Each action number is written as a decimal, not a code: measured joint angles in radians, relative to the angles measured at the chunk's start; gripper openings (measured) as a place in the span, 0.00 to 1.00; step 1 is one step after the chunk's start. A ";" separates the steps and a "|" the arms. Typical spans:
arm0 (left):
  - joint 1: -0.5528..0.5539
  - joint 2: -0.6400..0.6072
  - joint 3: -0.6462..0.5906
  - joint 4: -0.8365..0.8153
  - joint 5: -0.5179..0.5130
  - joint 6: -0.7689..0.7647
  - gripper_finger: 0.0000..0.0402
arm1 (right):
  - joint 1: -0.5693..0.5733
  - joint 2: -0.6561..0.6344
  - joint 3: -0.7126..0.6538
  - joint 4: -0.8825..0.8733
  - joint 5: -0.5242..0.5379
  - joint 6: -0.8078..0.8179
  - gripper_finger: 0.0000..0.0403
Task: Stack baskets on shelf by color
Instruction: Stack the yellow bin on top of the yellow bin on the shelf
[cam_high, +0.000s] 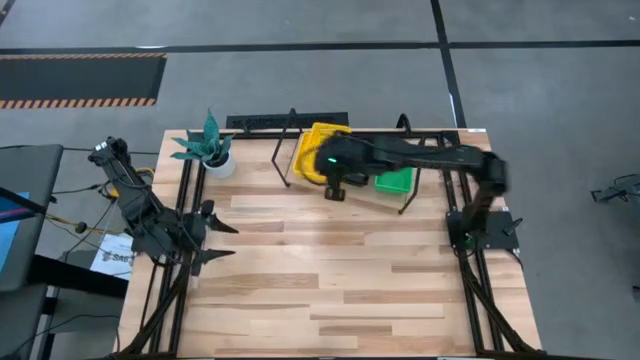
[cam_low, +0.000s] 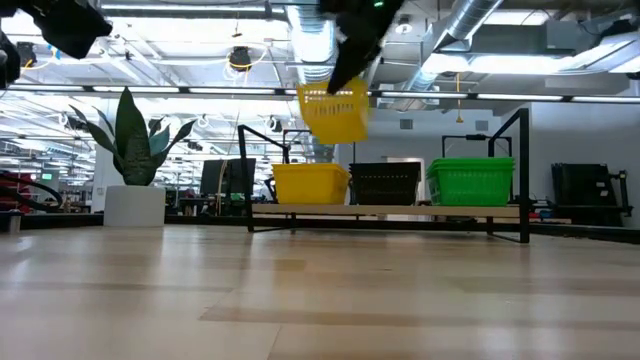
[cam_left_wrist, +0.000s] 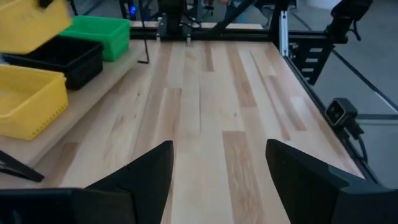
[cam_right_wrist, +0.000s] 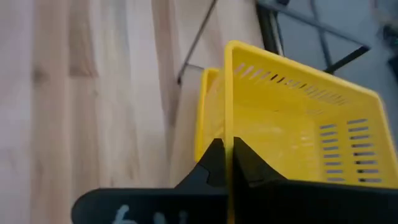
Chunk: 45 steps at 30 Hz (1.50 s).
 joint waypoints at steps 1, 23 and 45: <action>0.000 -0.012 -0.005 -0.001 -0.004 0.006 0.61 | 0.007 -0.064 -0.091 0.072 0.007 0.006 0.01; 0.021 -0.045 -0.010 0.018 -0.062 0.052 0.61 | -0.107 -0.165 -0.554 0.796 -0.065 -0.059 0.01; 0.038 -0.044 -0.010 0.013 -0.058 0.041 0.61 | -0.118 -0.031 -0.493 0.729 -0.157 -0.102 0.03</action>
